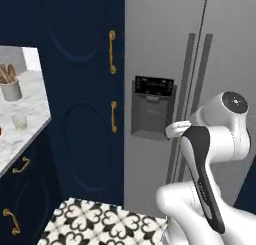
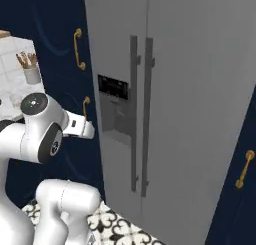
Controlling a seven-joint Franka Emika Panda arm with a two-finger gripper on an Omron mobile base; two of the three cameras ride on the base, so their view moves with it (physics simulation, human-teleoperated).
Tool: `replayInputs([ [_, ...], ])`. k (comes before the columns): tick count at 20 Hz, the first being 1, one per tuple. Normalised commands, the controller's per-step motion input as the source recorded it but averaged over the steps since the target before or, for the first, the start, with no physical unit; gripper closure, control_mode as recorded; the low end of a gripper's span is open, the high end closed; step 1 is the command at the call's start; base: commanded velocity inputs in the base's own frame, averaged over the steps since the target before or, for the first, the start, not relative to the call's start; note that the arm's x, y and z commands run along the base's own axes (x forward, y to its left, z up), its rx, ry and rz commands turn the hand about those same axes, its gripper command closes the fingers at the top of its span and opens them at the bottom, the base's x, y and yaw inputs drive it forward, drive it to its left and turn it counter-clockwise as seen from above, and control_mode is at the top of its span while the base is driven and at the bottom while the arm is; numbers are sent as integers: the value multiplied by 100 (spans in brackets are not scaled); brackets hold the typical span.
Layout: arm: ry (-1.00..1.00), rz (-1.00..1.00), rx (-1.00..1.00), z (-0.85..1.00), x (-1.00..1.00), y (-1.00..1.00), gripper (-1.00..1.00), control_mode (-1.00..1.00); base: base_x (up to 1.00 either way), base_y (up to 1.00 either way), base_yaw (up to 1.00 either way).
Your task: Grab a lemon wedge from the fridge and one ice cube from the ice bowl, and put them in the glass of lemonade.
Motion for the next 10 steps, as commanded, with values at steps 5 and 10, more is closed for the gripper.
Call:
replayInputs([
  [5,0,0,0,0,0,0,-100,100,-63,1,-76],
  [10,0,0,0,0,0,0,-100,100,-43,37,-66],
])
